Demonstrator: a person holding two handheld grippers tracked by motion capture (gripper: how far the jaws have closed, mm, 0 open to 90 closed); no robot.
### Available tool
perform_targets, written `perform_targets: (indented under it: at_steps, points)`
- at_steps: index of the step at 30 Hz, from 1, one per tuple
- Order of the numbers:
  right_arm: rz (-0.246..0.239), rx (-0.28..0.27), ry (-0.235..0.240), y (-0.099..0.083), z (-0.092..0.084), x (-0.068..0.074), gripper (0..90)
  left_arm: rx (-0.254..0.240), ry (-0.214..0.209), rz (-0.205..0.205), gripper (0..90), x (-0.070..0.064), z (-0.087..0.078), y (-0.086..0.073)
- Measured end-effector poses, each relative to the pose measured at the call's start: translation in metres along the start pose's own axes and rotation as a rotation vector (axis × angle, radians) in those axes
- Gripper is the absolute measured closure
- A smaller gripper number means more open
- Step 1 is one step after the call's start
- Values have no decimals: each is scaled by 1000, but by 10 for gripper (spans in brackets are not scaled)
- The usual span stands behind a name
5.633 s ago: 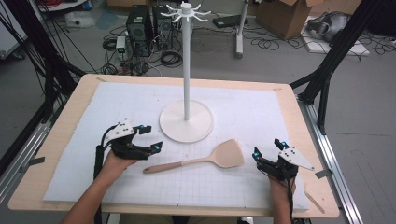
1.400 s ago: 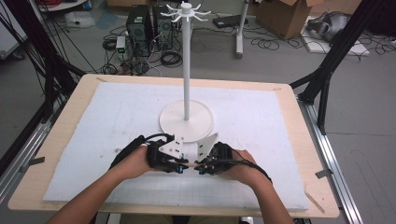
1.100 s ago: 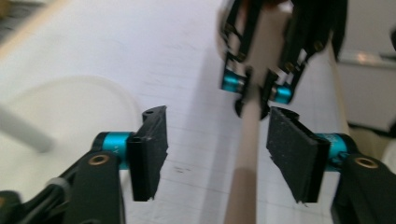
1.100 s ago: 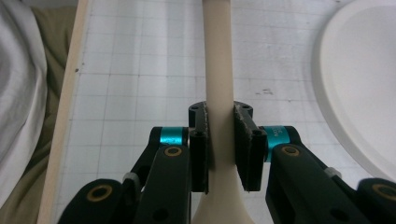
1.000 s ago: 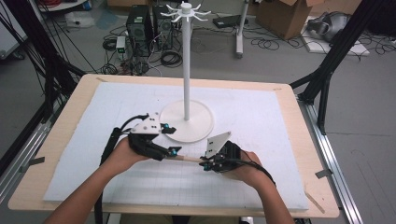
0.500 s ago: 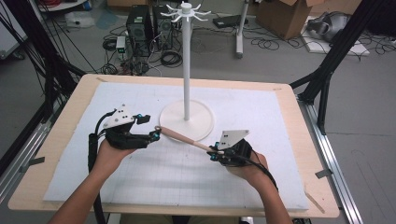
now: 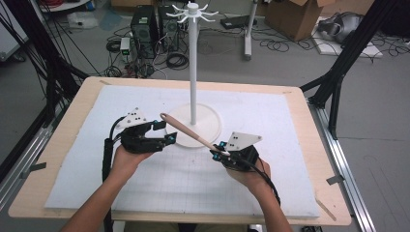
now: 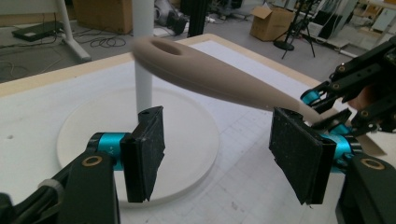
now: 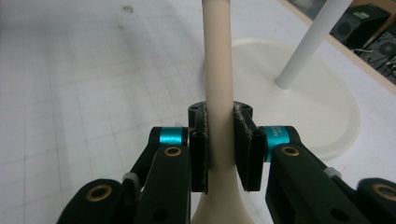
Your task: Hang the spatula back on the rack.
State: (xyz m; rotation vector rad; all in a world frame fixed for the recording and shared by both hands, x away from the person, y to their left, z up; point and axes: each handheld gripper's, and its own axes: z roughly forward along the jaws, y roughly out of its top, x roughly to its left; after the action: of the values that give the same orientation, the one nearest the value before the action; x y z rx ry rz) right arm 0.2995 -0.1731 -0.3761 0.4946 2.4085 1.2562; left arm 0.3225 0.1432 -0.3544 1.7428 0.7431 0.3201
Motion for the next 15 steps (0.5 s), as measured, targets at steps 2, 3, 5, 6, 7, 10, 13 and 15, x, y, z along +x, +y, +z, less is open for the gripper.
perform_targets:
  at_steps: [2, 3, 5, 6, 7, 10, 13, 15]
  points:
    - [5, -15, -9, 2, 2, 2, 778, -17, -6, -18, 370, -2, 4, 2]
    - [5, -15, -9, 2, 2, 2, 778, -21, -8, -21, 370, -3, 5, 3]
    - [31, -25, -9, 5, 5, 4, 778, -33, -9, -32, 381, -6, 8, 5]
    - [47, -30, -5, 5, 6, 5, 778, -39, -7, -40, 388, -7, 9, 6]
    - [54, -36, -2, 6, 7, 5, 778, -44, -13, -41, 389, -8, 10, 7]
    - [54, -36, -14, 7, 10, 7, 778, -56, -8, -46, 404, -11, 12, 11]
    - [55, -37, -29, 9, 12, 10, 778, -60, -1, -51, 450, -13, 14, 14]
    - [54, -43, -42, 10, 12, 12, 778, -70, -1, -53, 472, -15, 14, 18]
